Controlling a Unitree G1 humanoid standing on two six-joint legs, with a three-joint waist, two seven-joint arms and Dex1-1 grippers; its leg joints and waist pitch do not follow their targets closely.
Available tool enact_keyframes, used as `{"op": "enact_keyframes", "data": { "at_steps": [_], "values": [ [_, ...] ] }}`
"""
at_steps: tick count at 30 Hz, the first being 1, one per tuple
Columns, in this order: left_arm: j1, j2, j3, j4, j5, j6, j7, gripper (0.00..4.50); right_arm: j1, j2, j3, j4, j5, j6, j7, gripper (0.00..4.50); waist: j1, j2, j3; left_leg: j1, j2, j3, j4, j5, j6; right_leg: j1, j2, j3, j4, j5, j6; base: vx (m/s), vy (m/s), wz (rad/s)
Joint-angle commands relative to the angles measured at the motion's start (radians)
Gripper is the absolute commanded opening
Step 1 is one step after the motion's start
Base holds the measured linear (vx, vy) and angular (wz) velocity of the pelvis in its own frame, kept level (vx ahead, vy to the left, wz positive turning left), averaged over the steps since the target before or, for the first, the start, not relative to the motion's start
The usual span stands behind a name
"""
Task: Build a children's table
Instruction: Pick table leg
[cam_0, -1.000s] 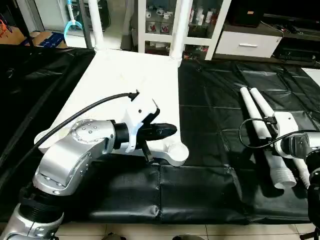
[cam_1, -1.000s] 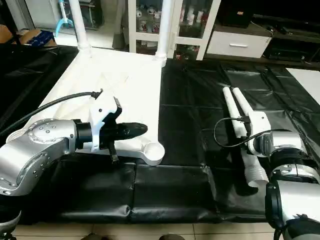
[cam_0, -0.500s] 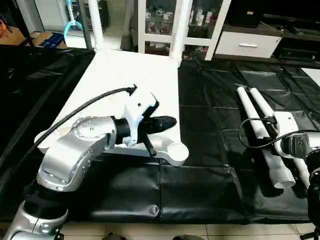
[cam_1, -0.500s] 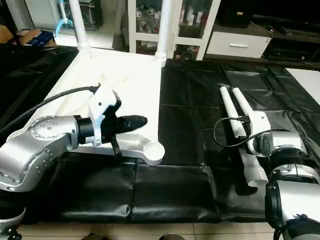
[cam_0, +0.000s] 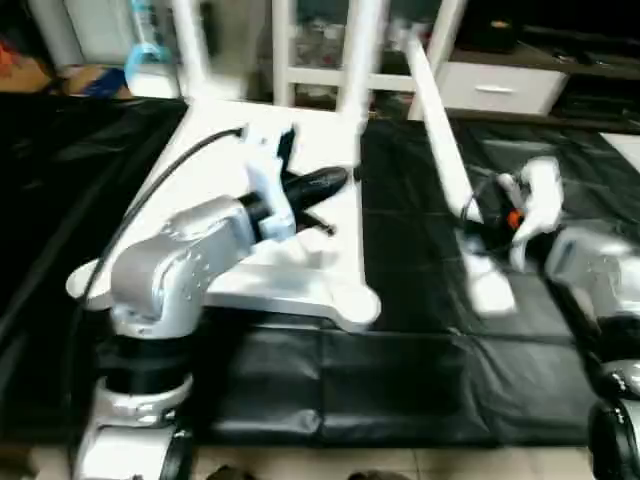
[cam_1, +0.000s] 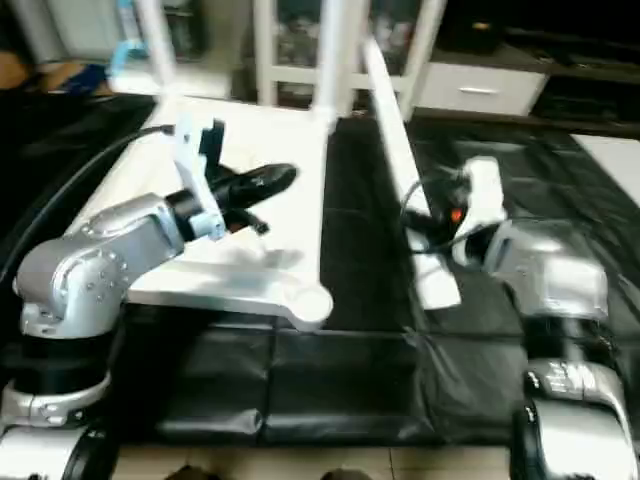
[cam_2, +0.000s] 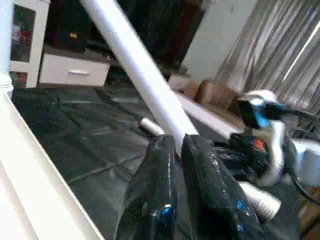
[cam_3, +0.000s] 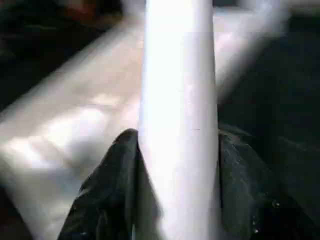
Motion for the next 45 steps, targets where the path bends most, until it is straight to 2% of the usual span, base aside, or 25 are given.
{"op": "enact_keyframes", "data": {
  "at_steps": [1,3,5,6,7,8,10,14,16,19,24,29,31,32,35,38,45],
  "values": [
    [-0.032,-0.026,0.019,0.0,-0.05,0.006,0.013,0.81,0.068,-0.026,0.055,-0.168,0.113,0.053,0.123,1.78,0.008,0.0,-0.081,0.029,0.029,-0.009,-0.062,-0.139,0.063,0.053,-0.048,0.022,-0.066,-0.156,-0.235,0.0,0.0,0.0],
    [-0.04,-0.034,0.027,0.002,-0.065,0.013,0.015,0.9,0.1,-0.043,0.09,-0.218,0.127,0.054,0.161,1.78,0.01,-0.001,-0.081,0.026,0.031,-0.012,-0.065,-0.136,0.057,0.054,-0.05,0.02,-0.064,-0.161,-0.231,0.0,0.0,0.0],
    [-0.046,-0.045,0.041,-0.002,-0.074,0.032,0.018,1.17,0.117,-0.046,0.098,-0.247,0.133,0.059,0.174,1.78,0.01,-0.002,-0.076,0.029,0.03,-0.011,-0.065,-0.175,0.029,0.046,-0.055,0.022,-0.074,-0.243,-0.216,0.0,0.0,0.0],
    [-0.056,-0.058,0.059,-0.011,-0.087,0.062,0.029,1.17,0.144,-0.048,0.104,-0.301,0.147,0.077,0.189,1.78,0.008,-0.008,-0.072,0.029,0.028,-0.01,-0.066,-0.2,0.015,0.044,-0.053,0.022,-0.08,-0.294,-0.199,0.0,0.0,0.0],
    [-0.056,-0.058,0.059,-0.011,-0.087,0.062,0.029,1.24,0.144,-0.048,0.104,-0.301,0.147,0.077,0.189,1.78,0.01,-0.006,-0.072,0.03,0.027,-0.011,-0.066,-0.205,0.008,0.045,-0.055,0.022,-0.08,-0.313,-0.191,0.0,0.0,0.0],
    [-0.059,-0.061,0.064,-0.014,-0.092,0.072,0.037,1.26,0.153,-0.049,0.104,-0.32,0.152,0.085,0.193,1.78,0.006,-0.006,-0.071,0.025,0.026,-0.015,-0.069,-0.212,0.002,0.045,-0.056,0.021,-0.083,-0.349,-0.172,0.0,0.0,0.0],
    [-0.068,-0.066,0.077,-0.008,-0.11,0.078,0.061,1.5,0.171,-0.063,0.122,-0.352,0.152,0.09,0.201,1.78,0.004,-0.009,-0.071,0.025,0.025,-0.016,-0.067,-0.221,-0.004,0.042,-0.057,0.022,-0.088,-0.382,-0.142,0.0,0.0,0.0],
    [-0.081,-0.068,0.081,0.009,-0.103,0.075,0.106,1.71,0.184,-0.073,0.133,-0.381,0.162,0.093,0.198,1.78,0.001,-0.012,-0.071,0.02,0.023,-0.019,-0.067,-0.213,0.0,0.042,-0.057,0.02,-0.091,-0.408,-0.118,0.0,0.0,0.0],
    [-0.085,-0.092,0.122,0.009,-0.174,0.093,0.107,1.95,0.185,-0.073,0.143,-0.381,0.155,0.085,0.183,1.78,0.0,-0.012,-0.072,0.019,0.021,-0.018,-0.065,-0.207,-0.002,0.043,-0.057,0.02,-0.09,-0.408,-0.12,0.0,0.0,0.0],
    [-0.087,-0.099,0.135,-0.001,-0.204,0.112,0.107,2.15,0.182,-0.07,0.143,-0.376,0.147,0.076,0.174,1.78,0.001,-0.012,-0.073,0.019,0.023,-0.018,-0.064,-0.196,0.003,0.042,-0.056,0.02,-0.088,-0.388,-0.124,0.0,0.0,0.0],
    [-0.078,-0.096,0.118,-0.013,-0.189,0.13,0.102,2.53,0.185,-0.074,0.146,-0.388,0.151,0.083,0.173,1.77,0.003,-0.009,-0.075,0.02,0.025,-0.016,-0.064,-0.17,0.015,0.042,-0.054,0.021,-0.083,-0.32,-0.143,0.0,0.0,0.0],
    [-0.084,-0.088,0.106,-0.001,-0.17,0.119,0.126,2.95,0.203,-0.098,0.176,-0.412,0.133,0.086,0.191,1.77,0.006,-0.009,-0.077,0.018,0.025,-0.016,-0.064,-0.149,0.023,0.048,-0.056,0.022,-0.078,-0.273,-0.161,0.0,0.0,0.0],
    [-0.082,-0.08,0.099,-0.001,-0.178,0.125,0.132,2.95,0.207,-0.111,0.194,-0.41,0.116,0.073,0.191,1.77,0.007,-0.007,-0.076,0.018,0.026,-0.016,-0.064,-0.156,0.018,0.048,-0.056,0.023,-0.078,-0.282,-0.158,0.0,0.0,0.0],
    [-0.082,-0.08,0.099,-0.001,-0.184,0.129,0.133,2.61,0.207,-0.109,0.194,-0.407,0.113,0.071,0.186,1.77,0.005,-0.009,-0.075,0.017,0.025,-0.016,-0.064,-0.157,0.017,0.048,-0.055,0.023,-0.078,-0.286,-0.156,0.0,0.0,0.0],
    [-0.081,-0.085,0.111,-0.002,-0.192,0.142,0.148,2.63,0.202,-0.102,0.189,-0.399,0.109,0.061,0.168,1.77,0.003,-0.008,-0.074,0.017,0.025,-0.017,-0.064,-0.172,0.011,0.047,-0.056,0.022,-0.082,-0.318,-0.149,0.0,0.0,0.0],
    [-0.082,-0.09,0.122,0.003,-0.194,0.146,0.156,2.17,0.194,-0.091,0.183,-0.387,0.098,0.049,0.149,1.77,0.002,-0.008,-0.074,0.02,0.025,-0.017,-0.064,-0.177,0.008,0.045,-0.056,0.022,-0.083,-0.323,-0.149,0.0,0.0,0.0],
    [-0.089,-0.09,0.133,0.02,-0.195,0.119,0.187,1.83,0.184,-0.09,0.187,-0.371,0.088,0.029,0.133,1.77,0.002,-0.008,-0.075,0.019,0.024,-0.017,-0.065,-0.178,0.007,0.045,-0.055,0.022,-0.082,-0.316,-0.147,0.0,0.0,0.0]
  ]
}}
